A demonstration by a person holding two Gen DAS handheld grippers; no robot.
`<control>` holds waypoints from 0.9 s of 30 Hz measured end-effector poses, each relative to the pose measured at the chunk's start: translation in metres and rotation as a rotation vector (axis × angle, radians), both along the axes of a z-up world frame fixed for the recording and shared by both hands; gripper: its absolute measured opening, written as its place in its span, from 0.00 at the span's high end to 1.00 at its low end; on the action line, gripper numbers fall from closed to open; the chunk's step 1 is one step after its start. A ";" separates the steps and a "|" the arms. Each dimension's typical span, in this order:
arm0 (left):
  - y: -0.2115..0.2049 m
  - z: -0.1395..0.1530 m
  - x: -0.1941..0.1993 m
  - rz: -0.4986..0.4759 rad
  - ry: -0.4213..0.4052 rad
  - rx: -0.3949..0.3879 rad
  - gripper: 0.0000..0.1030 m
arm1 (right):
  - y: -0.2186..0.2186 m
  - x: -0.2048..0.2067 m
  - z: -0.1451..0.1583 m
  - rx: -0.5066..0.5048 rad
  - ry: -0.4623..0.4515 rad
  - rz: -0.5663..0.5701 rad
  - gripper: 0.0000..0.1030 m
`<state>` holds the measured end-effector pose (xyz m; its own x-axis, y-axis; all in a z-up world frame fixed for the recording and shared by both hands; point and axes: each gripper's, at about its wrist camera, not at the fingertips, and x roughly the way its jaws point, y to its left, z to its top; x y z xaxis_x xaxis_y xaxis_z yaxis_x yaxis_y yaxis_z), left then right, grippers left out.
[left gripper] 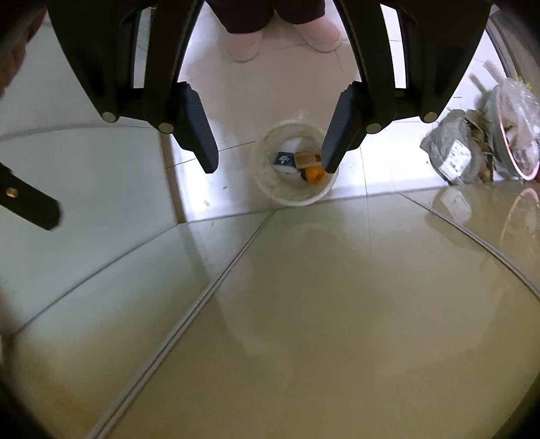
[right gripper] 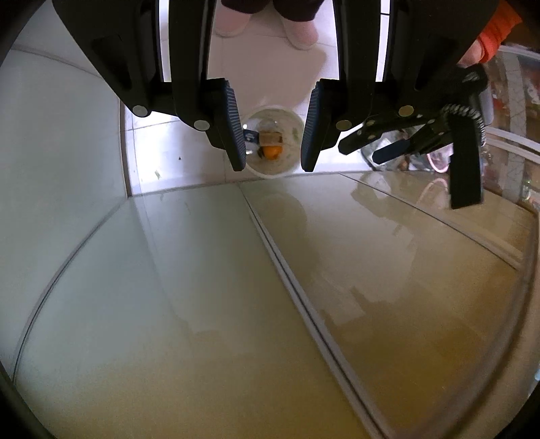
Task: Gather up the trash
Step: 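Raise both tools back over the counter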
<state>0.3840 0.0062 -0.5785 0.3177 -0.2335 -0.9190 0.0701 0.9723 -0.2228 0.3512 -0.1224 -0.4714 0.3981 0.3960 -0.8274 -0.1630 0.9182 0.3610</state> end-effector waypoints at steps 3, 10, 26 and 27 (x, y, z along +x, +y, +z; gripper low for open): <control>0.002 0.065 -0.011 -0.017 -0.061 0.004 0.39 | 0.003 -0.010 0.056 -0.002 -0.042 0.009 0.70; 0.019 0.216 -0.037 -0.022 -0.203 0.020 0.39 | 0.004 -0.039 0.185 -0.009 -0.150 0.003 0.70; 0.082 0.462 -0.067 0.055 -0.548 -0.014 0.35 | 0.022 -0.090 0.387 -0.080 -0.498 -0.105 0.51; 0.084 0.467 -0.065 0.064 -0.555 -0.014 0.35 | 0.022 -0.089 0.391 -0.079 -0.507 -0.106 0.50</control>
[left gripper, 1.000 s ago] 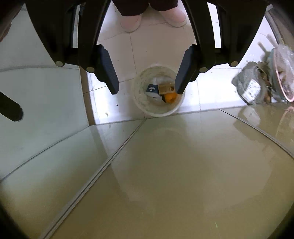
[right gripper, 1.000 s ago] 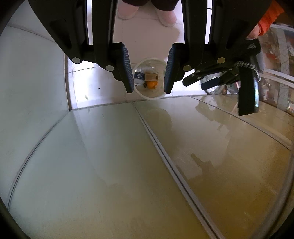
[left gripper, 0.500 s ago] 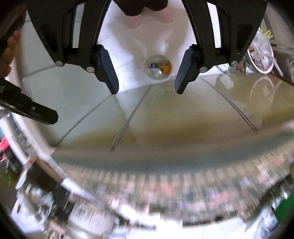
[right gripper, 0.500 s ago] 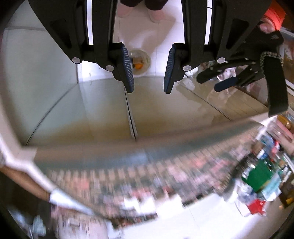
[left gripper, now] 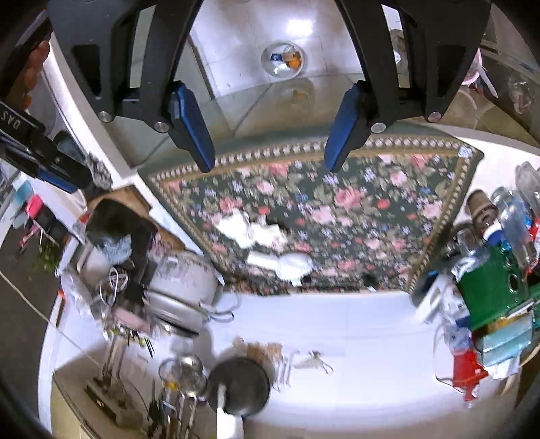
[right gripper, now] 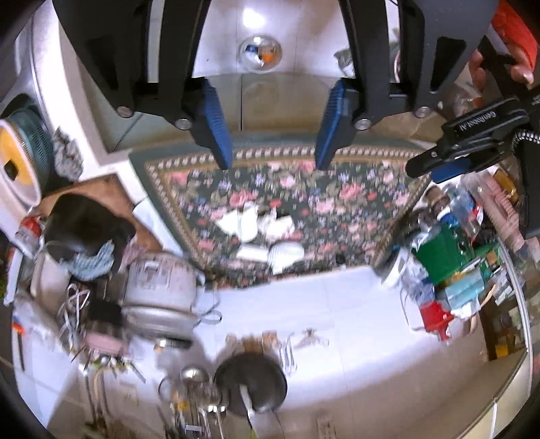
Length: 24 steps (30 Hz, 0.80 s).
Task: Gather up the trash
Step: 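Raise both tools back over the counter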
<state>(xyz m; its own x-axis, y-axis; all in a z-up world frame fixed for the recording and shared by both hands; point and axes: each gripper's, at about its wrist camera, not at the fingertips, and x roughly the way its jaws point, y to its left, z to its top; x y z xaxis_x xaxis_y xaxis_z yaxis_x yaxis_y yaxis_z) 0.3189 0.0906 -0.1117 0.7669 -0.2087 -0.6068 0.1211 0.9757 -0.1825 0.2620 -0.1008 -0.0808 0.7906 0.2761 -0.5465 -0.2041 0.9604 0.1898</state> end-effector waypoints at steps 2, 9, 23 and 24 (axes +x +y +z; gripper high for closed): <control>0.007 0.011 0.001 0.013 -0.004 -0.009 0.35 | 0.000 0.004 0.007 0.002 -0.011 -0.001 0.49; 0.016 0.026 0.027 0.045 -0.012 0.006 0.32 | -0.013 0.030 0.013 -0.002 -0.024 -0.016 0.49; -0.041 0.038 0.147 0.136 0.005 0.073 0.20 | -0.057 0.143 0.018 0.005 -0.014 0.118 0.49; -0.045 0.037 0.156 0.147 0.011 0.075 0.20 | -0.060 0.152 0.016 0.005 -0.005 0.133 0.49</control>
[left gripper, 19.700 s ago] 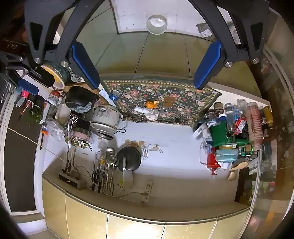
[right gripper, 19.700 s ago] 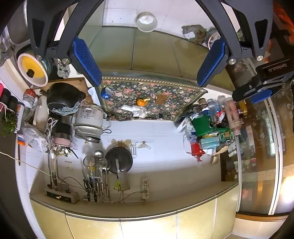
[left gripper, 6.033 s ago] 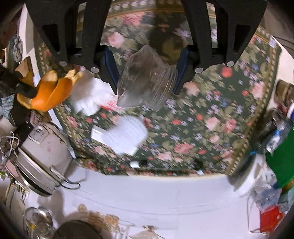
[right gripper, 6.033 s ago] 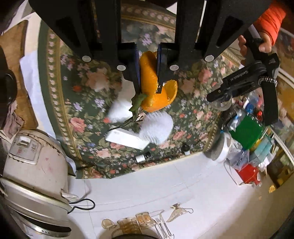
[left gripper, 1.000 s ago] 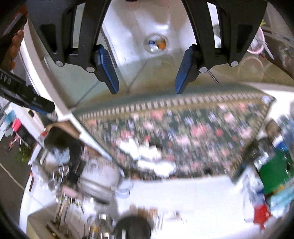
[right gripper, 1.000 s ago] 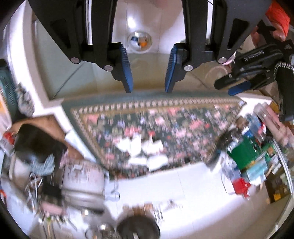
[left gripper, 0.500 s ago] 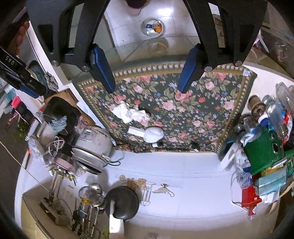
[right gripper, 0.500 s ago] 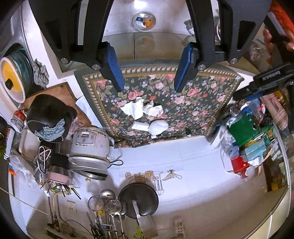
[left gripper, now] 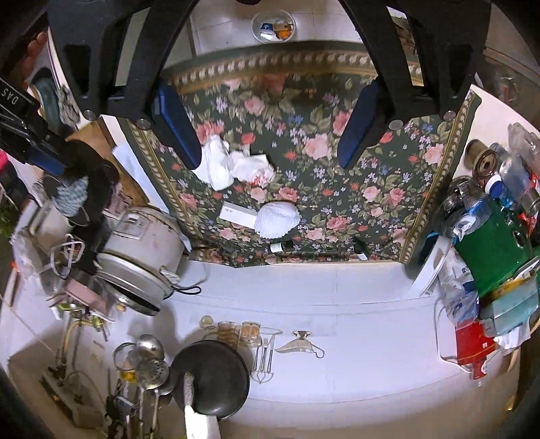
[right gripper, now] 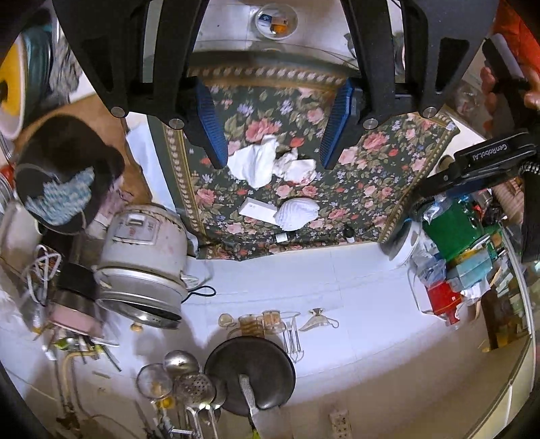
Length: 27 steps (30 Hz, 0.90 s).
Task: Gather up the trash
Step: 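Raise both tools back over the counter, then grasp the red-printed paper bag with the left tool while the right tool grasps the white tissue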
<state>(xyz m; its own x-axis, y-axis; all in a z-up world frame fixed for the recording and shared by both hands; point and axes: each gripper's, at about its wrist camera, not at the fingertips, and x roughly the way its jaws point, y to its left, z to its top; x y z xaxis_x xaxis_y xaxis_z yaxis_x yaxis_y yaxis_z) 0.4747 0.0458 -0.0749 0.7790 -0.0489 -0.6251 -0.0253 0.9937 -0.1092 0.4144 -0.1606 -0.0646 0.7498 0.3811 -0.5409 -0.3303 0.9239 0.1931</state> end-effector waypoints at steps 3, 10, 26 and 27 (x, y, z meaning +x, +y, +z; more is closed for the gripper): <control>-0.009 -0.007 0.023 0.021 0.024 -0.018 0.19 | -0.006 0.027 -0.009 -0.008 0.027 0.029 0.49; -0.022 -0.042 0.085 0.021 0.133 -0.036 0.17 | -0.013 0.073 -0.037 0.002 0.124 0.037 0.49; -0.014 -0.137 0.213 -0.131 0.364 -0.033 0.17 | 0.008 0.154 -0.092 0.043 0.346 -0.098 0.48; -0.013 -0.144 0.218 -0.136 0.381 -0.035 0.17 | 0.011 0.160 -0.100 0.043 0.364 -0.104 0.48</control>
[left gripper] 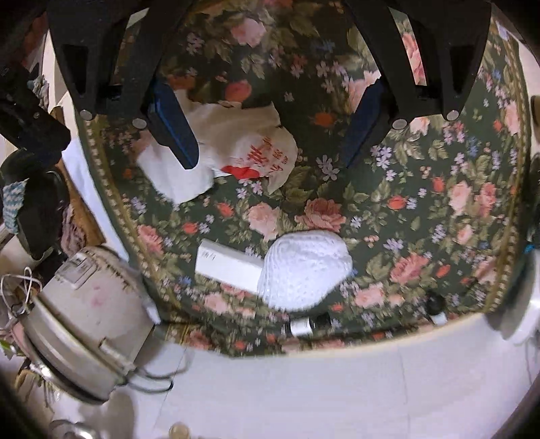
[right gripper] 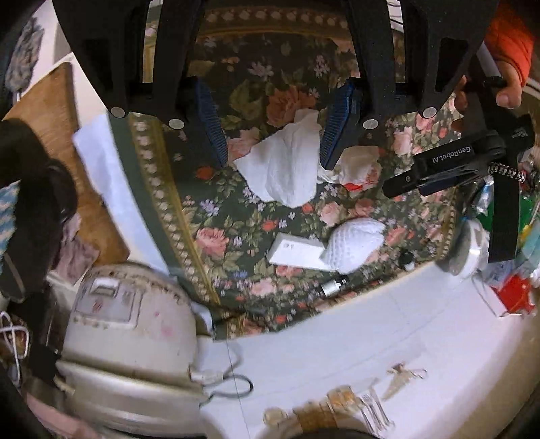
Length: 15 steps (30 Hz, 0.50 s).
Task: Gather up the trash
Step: 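Grasp the red-printed paper bag with the left tool while the right tool grasps the white tissue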
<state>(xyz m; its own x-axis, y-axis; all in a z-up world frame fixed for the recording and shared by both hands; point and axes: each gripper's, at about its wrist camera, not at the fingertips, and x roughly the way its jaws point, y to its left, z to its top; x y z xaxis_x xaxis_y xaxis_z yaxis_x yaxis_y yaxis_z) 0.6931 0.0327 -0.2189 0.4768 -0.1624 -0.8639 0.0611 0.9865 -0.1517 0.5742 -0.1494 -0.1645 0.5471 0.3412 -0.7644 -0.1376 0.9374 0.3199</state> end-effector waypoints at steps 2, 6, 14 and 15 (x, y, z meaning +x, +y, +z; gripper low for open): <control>0.000 -0.017 0.011 -0.015 0.043 -0.007 0.17 | 0.004 0.007 -0.013 0.011 0.031 -0.006 0.48; -0.001 -0.041 0.021 -0.034 0.093 -0.024 0.17 | 0.014 0.023 -0.043 0.030 0.112 -0.005 0.48; -0.004 -0.059 0.025 -0.079 0.098 -0.098 0.31 | 0.028 0.038 -0.072 0.046 0.200 0.013 0.48; -0.003 -0.058 0.026 -0.085 0.092 -0.116 0.40 | 0.029 0.039 -0.070 0.040 0.194 0.015 0.49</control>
<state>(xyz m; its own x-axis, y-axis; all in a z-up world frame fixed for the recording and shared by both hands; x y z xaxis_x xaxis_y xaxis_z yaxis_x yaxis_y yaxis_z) 0.7194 0.0297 -0.2770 0.3767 -0.2996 -0.8766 0.1237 0.9541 -0.2729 0.6132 -0.1208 -0.2347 0.3860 0.3800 -0.8406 -0.0834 0.9219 0.3784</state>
